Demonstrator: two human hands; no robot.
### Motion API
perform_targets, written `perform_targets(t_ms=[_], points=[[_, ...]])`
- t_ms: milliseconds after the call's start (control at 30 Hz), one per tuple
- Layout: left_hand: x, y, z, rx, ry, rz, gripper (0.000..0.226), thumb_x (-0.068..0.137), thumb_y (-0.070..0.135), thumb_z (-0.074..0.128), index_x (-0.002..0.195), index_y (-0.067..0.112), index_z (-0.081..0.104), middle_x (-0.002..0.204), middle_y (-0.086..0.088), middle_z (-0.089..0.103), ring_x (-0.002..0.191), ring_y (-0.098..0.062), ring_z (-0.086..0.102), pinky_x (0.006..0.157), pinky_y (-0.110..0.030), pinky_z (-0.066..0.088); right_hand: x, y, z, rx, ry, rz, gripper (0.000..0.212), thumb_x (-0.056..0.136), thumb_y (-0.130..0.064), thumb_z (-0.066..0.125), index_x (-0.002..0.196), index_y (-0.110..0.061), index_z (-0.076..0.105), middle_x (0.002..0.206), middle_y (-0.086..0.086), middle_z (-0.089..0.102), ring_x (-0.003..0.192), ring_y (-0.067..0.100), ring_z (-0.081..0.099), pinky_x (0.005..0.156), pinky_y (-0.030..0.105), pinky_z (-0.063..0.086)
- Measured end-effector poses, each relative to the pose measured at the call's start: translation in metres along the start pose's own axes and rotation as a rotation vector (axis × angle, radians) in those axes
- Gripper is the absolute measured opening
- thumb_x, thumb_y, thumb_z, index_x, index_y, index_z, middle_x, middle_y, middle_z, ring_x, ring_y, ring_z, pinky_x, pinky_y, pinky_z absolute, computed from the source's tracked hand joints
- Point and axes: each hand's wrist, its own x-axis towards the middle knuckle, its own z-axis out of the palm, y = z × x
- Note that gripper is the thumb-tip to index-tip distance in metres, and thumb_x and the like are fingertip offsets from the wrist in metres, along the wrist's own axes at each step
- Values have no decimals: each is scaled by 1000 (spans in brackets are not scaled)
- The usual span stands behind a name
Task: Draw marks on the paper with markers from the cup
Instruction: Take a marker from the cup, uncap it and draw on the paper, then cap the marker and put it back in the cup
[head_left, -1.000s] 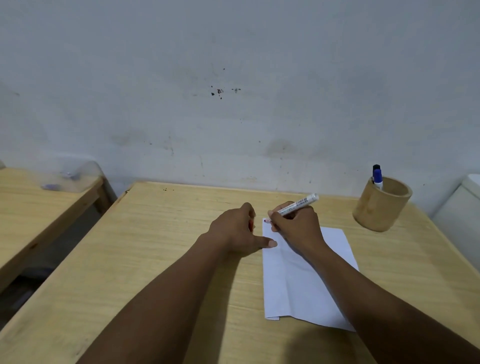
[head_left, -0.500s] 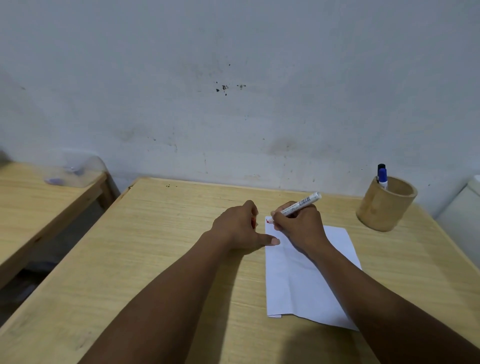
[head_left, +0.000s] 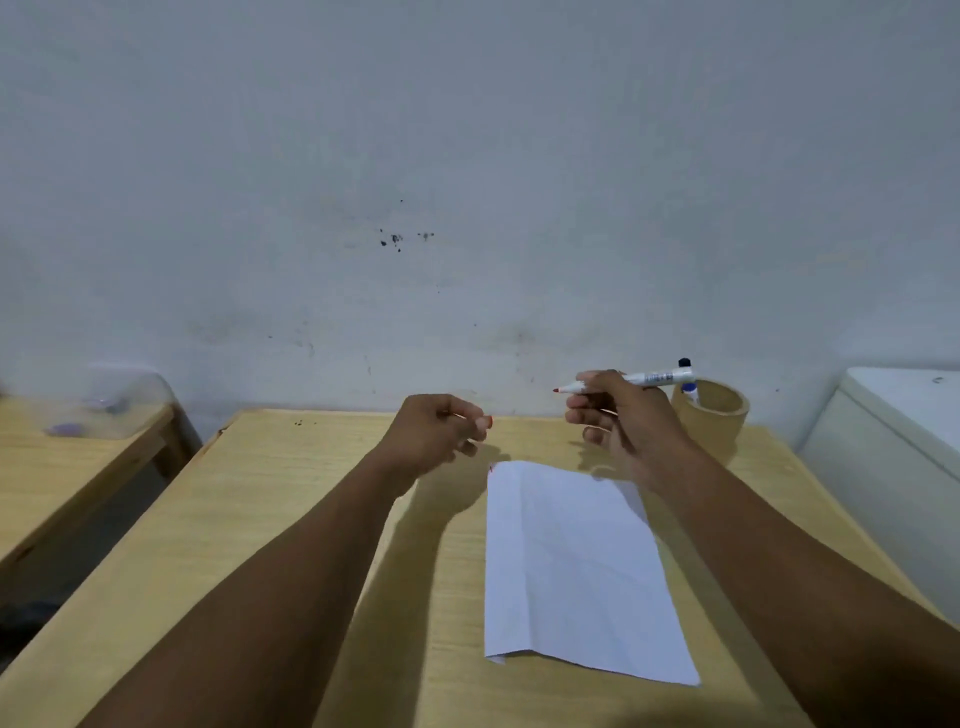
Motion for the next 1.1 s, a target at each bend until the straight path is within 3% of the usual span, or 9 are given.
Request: perform_targets(t_ms=[167,400,700,800,900,1000,1100], points=[[9,44,35,-281,-137,-25,21,94,27,72,106,10,77,89,-1,76,73,-16,69,70,-28,47,-17,-27,-12,-23,-14,-66,15,93,-13,60,85,-5,69,70,12,71,56,21,68,49,27,44],[17,69,84,-430,-233,-35,16,94,23,71,99,10,77,80,-2,75,72,-18,69,72,-29,49,-26,-43,-34,6,29,-140,17,94,-13,63,82,-4,71,67,11,70,52,19,67,51,27,44],[22,76,120,-330,-220,28,21,95,23,71,95,2,72,71,-4,70,64,-17,66,64,-25,52,-20,-40,-55,-31,-21,-124,19,98,-20,67,87,-5,69,70,12,66,49,16,57,47,24,38],[25,82,125,-305,-148,75,19,94,23,72,91,5,75,70,-3,70,62,-16,66,63,-25,52,-16,-54,-63,-155,-48,-23,34,95,-40,69,98,-7,67,72,12,67,47,15,53,39,22,33],[34,98,129,-185,-27,174,16,92,19,75,79,10,74,64,-2,71,59,-16,66,61,-27,50,-13,-73,-88,-333,41,70,58,88,-66,62,97,-9,61,66,11,70,38,13,49,34,18,27],[46,112,129,-14,6,279,17,89,22,77,77,10,74,67,-1,74,61,-15,69,62,-28,49,-11,-85,-125,-406,206,59,56,95,-57,59,103,-2,62,68,14,71,35,12,47,34,19,28],[54,124,137,126,-9,334,17,88,22,78,80,8,75,68,-1,74,61,-13,70,59,-20,48,-13,-90,-152,-464,274,34,47,98,-46,61,111,-1,62,72,14,71,42,16,49,38,23,31]])
